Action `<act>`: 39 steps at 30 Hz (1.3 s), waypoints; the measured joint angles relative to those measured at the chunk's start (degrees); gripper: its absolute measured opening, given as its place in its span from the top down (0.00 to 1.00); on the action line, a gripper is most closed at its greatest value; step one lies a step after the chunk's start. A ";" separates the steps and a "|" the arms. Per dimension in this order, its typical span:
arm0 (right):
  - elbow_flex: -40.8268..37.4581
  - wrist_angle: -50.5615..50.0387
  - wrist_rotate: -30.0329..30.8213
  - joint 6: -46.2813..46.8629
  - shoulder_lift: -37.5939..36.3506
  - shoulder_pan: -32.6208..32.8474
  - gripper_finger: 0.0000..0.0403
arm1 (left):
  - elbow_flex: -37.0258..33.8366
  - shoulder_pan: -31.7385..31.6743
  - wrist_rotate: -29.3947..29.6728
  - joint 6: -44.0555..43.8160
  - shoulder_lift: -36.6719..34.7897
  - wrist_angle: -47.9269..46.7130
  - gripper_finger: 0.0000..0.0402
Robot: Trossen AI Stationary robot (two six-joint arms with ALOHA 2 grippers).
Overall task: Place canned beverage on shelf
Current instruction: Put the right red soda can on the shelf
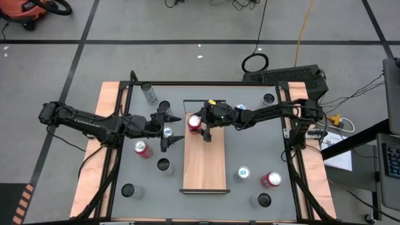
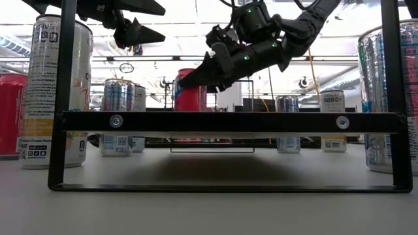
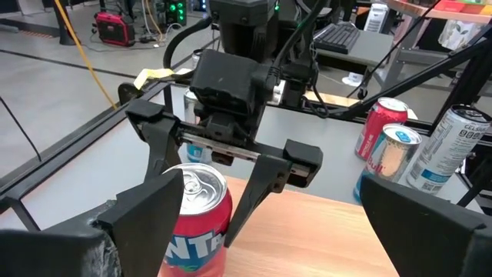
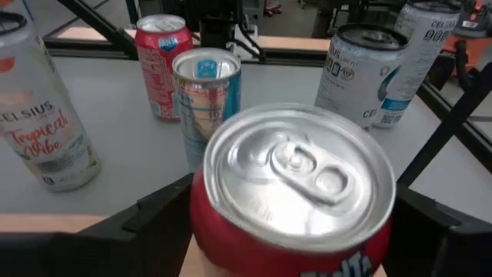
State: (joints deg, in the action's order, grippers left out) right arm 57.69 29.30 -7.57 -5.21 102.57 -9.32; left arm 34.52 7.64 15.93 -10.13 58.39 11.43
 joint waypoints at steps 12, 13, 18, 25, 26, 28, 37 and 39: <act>0.00 -8.37 0.02 -0.30 -6.31 0.00 0.22 | -0.02 0.00 0.89 0.13 0.00 0.04 0.02; 0.00 -9.70 0.00 -0.42 -6.92 0.02 0.22 | -0.02 0.00 0.89 0.15 0.00 0.04 0.02; 0.00 -17.34 -0.09 -0.59 -10.41 0.41 0.22 | -0.02 0.00 0.92 0.11 0.00 0.01 0.02; 0.00 -25.47 -0.07 -0.21 -13.20 2.36 0.22 | -0.02 0.00 2.18 0.00 0.00 -0.39 0.02; 0.00 -25.97 -0.06 -0.21 -13.05 2.58 0.22 | -0.02 0.00 2.18 0.00 0.00 -0.42 0.02; 0.00 -25.99 -0.02 -0.13 -12.18 3.03 0.24 | -0.02 0.00 2.18 0.00 0.00 -0.39 0.02; -0.02 -25.18 0.03 0.65 -8.00 3.82 0.47 | -0.66 0.00 2.25 0.06 0.00 -1.87 0.02; -0.02 -23.93 0.07 1.32 -7.22 3.80 0.52 | -1.27 -0.08 2.85 0.15 0.00 -1.48 0.02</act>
State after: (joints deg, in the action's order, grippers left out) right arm 57.67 5.37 -7.51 -3.89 95.35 -5.52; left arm 33.25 7.56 18.78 -9.98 58.39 9.95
